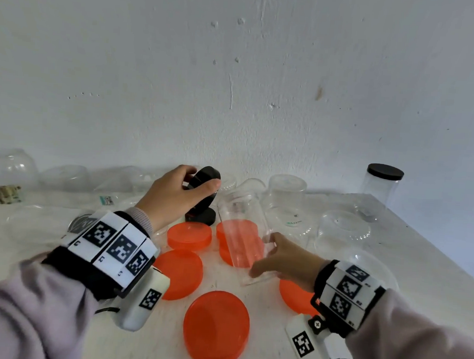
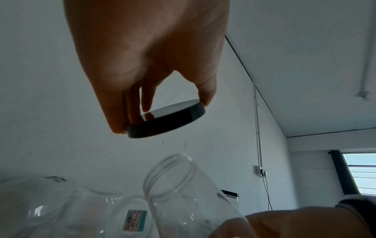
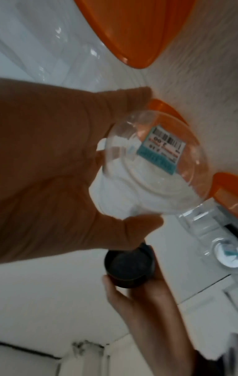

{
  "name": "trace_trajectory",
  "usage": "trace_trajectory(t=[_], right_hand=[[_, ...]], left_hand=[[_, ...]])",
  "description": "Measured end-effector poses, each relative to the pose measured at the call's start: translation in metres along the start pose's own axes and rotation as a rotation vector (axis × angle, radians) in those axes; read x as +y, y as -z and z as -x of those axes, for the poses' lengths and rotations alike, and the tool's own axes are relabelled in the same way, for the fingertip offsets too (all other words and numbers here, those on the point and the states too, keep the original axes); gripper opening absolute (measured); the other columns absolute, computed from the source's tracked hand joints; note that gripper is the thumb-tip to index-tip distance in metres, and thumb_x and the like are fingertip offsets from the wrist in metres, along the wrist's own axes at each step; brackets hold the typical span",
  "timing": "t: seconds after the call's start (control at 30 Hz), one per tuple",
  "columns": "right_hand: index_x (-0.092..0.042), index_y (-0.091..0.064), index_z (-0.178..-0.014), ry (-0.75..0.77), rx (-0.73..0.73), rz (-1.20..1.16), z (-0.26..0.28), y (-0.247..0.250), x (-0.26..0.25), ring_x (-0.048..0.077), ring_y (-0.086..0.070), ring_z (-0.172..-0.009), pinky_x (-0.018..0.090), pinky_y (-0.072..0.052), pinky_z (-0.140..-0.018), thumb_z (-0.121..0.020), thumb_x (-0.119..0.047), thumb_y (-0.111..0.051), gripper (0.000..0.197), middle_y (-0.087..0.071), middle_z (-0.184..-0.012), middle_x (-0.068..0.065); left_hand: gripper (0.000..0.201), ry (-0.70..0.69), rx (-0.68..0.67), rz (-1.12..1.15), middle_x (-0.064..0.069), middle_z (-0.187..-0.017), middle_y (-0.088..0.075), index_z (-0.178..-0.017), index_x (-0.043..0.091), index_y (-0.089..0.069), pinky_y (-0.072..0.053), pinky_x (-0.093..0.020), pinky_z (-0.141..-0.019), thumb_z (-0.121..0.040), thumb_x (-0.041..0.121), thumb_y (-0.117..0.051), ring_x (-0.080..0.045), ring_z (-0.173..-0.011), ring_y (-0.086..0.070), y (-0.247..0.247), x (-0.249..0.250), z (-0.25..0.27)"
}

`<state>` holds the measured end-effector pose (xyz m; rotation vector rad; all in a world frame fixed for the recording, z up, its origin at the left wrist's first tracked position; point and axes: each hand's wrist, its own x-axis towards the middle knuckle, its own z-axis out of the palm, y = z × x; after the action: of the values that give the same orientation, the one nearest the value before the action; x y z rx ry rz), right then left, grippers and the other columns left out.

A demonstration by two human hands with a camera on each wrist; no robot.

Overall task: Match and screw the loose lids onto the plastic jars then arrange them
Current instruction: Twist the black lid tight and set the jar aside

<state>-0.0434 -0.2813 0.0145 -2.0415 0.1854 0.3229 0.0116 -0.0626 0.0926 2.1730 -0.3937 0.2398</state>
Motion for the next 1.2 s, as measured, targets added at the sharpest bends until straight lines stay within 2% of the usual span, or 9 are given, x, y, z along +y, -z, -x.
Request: trace_trajectory(t=[0.2,0.43,0.53,0.63,0.73,0.83,1.0,1.1,1.2], right_hand=[[-0.018,-0.024,-0.133,0.018,0.015,0.246,-0.008,-0.011,0.013,0.021,-0.049,-0.116,0.035,-0.045,-0.099,-0.058,-0.021,-0.090,0.100,-0.050,-0.122,0.001],[-0.021,-0.017,-0.143,0.020,0.012,0.144,-0.010,-0.010,0.020,0.022,-0.040,-0.130,0.038,-0.038,-0.106,-0.059,-0.018,-0.090,0.111,-0.043,-0.140,0.001],[-0.024,-0.023,-0.142,0.104,-0.013,-0.084,-0.007,-0.003,0.013,0.015,-0.046,-0.121,0.031,-0.040,-0.101,-0.058,-0.011,-0.089,0.108,-0.048,-0.132,-0.006],[-0.036,-0.032,-0.132,0.185,0.008,-0.147,-0.003,0.002,0.006,0.007,-0.052,-0.109,0.024,-0.045,-0.089,-0.060,-0.011,-0.088,0.095,-0.052,-0.121,-0.011],[-0.038,-0.032,-0.135,0.227,0.002,-0.107,-0.002,0.003,0.005,0.009,-0.050,-0.114,0.026,-0.045,-0.095,-0.061,-0.013,-0.089,0.096,-0.050,-0.127,-0.012],[-0.036,-0.028,-0.139,0.237,-0.015,-0.096,-0.001,0.003,0.004,0.012,-0.045,-0.121,0.027,-0.042,-0.098,-0.062,-0.010,-0.088,0.101,-0.047,-0.132,-0.012],[-0.045,-0.024,-0.132,0.244,-0.037,-0.090,0.001,0.005,0.004,0.001,-0.045,-0.108,0.013,-0.045,-0.074,-0.066,-0.007,-0.085,0.097,-0.044,-0.125,-0.020],[-0.041,-0.025,-0.137,0.240,-0.022,-0.092,0.002,0.004,0.004,0.011,-0.046,-0.117,0.020,-0.047,-0.085,-0.066,-0.005,-0.085,0.099,-0.046,-0.130,-0.012],[-0.036,-0.026,-0.139,0.240,-0.005,-0.076,0.003,0.003,0.004,0.009,-0.049,-0.116,0.025,-0.050,-0.090,-0.066,-0.005,-0.085,0.098,-0.049,-0.130,-0.008]], left_hand=[[0.063,-0.034,-0.075,-0.022,0.004,-0.122,-0.056,-0.130,0.019,-0.050,-0.040,-0.014,-0.070,-0.081,0.056,-0.060,-0.011,-0.104,-0.055,-0.011,0.007,-0.003],[0.050,-0.137,-0.175,-0.063,0.013,-0.099,-0.059,-0.113,0.020,-0.060,-0.045,-0.015,-0.073,-0.078,0.055,-0.065,-0.005,-0.094,-0.059,-0.027,0.019,0.001],[0.051,-0.180,-0.227,-0.144,0.002,-0.105,-0.063,-0.112,0.018,-0.062,-0.049,-0.027,-0.080,-0.078,0.055,-0.066,-0.013,-0.098,-0.060,-0.032,0.024,0.000],[0.064,-0.177,-0.288,-0.189,0.002,-0.123,-0.054,-0.130,0.021,-0.053,-0.039,-0.023,-0.089,-0.077,0.055,-0.067,-0.014,-0.114,-0.051,-0.038,0.028,-0.001],[0.076,-0.186,-0.381,-0.275,0.002,-0.134,-0.046,-0.141,0.023,-0.042,-0.034,-0.025,-0.098,-0.077,0.056,-0.066,-0.015,-0.124,-0.043,-0.047,0.034,-0.003],[0.070,-0.204,-0.434,-0.339,0.002,-0.137,-0.045,-0.138,0.023,-0.046,-0.032,-0.024,-0.098,-0.079,0.055,-0.066,-0.015,-0.125,-0.042,-0.055,0.038,-0.004],[0.073,-0.223,-0.465,-0.338,0.006,-0.138,-0.044,-0.140,0.023,-0.045,-0.028,-0.018,-0.094,-0.078,0.054,-0.068,-0.010,-0.124,-0.042,-0.063,0.037,-0.003],[0.079,-0.231,-0.463,-0.336,0.008,-0.142,-0.039,-0.143,0.021,-0.041,-0.026,-0.017,-0.096,-0.077,0.053,-0.069,-0.008,-0.128,-0.039,-0.066,0.034,-0.002],[0.081,-0.229,-0.456,-0.323,0.008,-0.145,-0.036,-0.144,0.021,-0.039,-0.025,-0.016,-0.099,-0.076,0.054,-0.069,-0.008,-0.130,-0.036,-0.067,0.032,-0.001]])
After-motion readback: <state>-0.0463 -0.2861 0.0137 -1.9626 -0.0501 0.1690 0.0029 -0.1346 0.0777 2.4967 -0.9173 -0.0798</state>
